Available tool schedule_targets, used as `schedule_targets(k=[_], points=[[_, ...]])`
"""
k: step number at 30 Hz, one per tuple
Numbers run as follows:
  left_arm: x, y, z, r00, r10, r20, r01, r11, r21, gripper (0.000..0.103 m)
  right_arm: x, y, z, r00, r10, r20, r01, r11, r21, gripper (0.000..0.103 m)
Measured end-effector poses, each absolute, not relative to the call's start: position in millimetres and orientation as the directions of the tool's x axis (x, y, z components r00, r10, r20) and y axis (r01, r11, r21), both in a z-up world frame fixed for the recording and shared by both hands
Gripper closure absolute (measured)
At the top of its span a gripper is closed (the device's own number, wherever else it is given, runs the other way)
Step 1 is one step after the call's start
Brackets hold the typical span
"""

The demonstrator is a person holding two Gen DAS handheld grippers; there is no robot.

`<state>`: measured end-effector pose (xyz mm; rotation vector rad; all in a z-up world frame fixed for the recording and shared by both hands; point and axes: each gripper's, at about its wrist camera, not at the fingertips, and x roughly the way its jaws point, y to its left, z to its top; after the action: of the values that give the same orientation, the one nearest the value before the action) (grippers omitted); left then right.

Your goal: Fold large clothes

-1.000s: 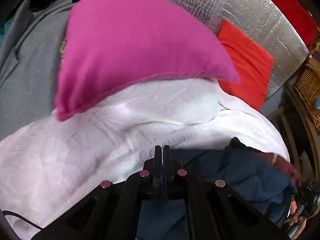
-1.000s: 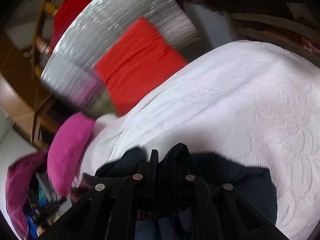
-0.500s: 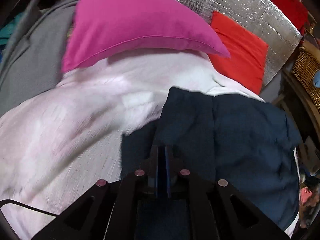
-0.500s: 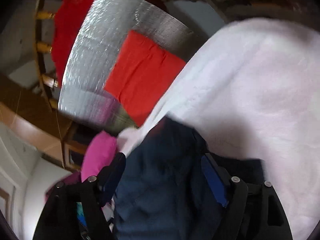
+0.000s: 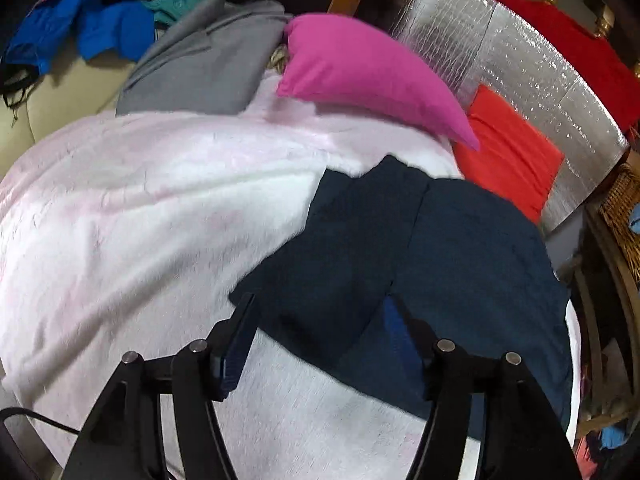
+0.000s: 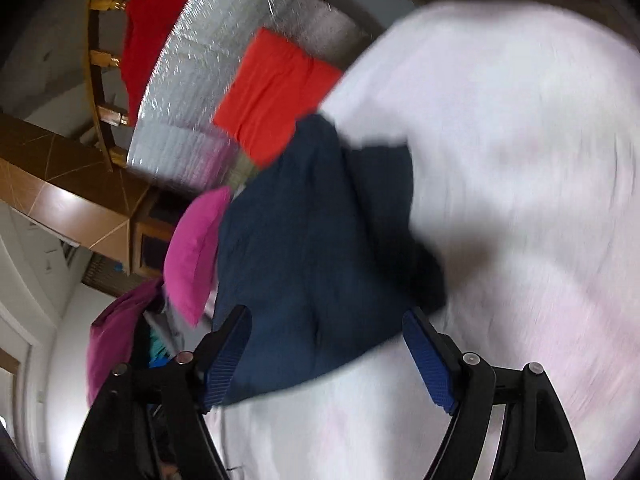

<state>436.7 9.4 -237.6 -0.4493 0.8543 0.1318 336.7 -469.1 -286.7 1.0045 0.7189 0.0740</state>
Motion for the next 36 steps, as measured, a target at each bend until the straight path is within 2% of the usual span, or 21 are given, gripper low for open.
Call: schedule_targets(k=[6, 9, 14, 20, 22, 23, 25, 26, 30, 33, 36], points=[[442, 26, -265, 0.598, -0.12, -0.793, -0.345, 0.854, -0.389, 0.034, 348, -444, -305, 0.743, 0.409, -0.529, 0.301, 0.502, 0.811, 0.022], [449, 40, -267, 0.612, -0.141, -0.778, -0.357, 0.829, -0.43, 0.03, 359, -439, -311, 0.75, 0.39, -0.534, 0.331, 0.478, 0.814, 0.022], [461, 67, -275, 0.625, -0.194, -0.756, -0.398, 0.755, -0.522, 0.029, 379, -438, -332, 0.752, 0.36, -0.552, 0.41, 0.401, 0.819, 0.022], [474, 71, -282, 0.661, -0.237, -0.712, -0.369, 0.723, -0.584, 0.031, 395, -436, -334, 0.789, 0.296, -0.538, 0.41, 0.399, 0.82, 0.022], [476, 68, -280, 0.677, -0.247, -0.694, -0.338, 0.733, -0.591, 0.046, 401, -435, -333, 0.791, 0.282, -0.542, 0.417, 0.399, 0.817, 0.022], [478, 65, -278, 0.68, -0.248, -0.69, -0.321, 0.745, -0.584, 0.057, 402, -435, -331, 0.788, 0.279, -0.549, 0.422, 0.405, 0.811, 0.023], [479, 60, -275, 0.689, -0.236, -0.685, -0.307, 0.761, -0.571, 0.072, 408, -432, -328, 0.78, 0.265, -0.567, 0.433, 0.426, 0.795, 0.03], [479, 57, -274, 0.693, -0.247, -0.677, -0.285, 0.769, -0.572, 0.082, 409, -431, -327, 0.774, 0.253, -0.58, 0.442, 0.441, 0.781, 0.037], [473, 54, -263, 0.717, -0.242, -0.653, -0.247, 0.788, -0.564, 0.087, 404, -432, -321, 0.782, 0.219, -0.583, 0.431, 0.485, 0.761, 0.064], [466, 55, -253, 0.739, -0.246, -0.627, -0.219, 0.793, -0.569, 0.088, 399, -425, -305, 0.786, 0.174, -0.594, 0.418, 0.559, 0.716, 0.07], [460, 56, -248, 0.741, -0.249, -0.624, -0.208, 0.798, -0.565, 0.089, 392, -418, -294, 0.789, 0.144, -0.597, 0.407, 0.605, 0.684, 0.072]])
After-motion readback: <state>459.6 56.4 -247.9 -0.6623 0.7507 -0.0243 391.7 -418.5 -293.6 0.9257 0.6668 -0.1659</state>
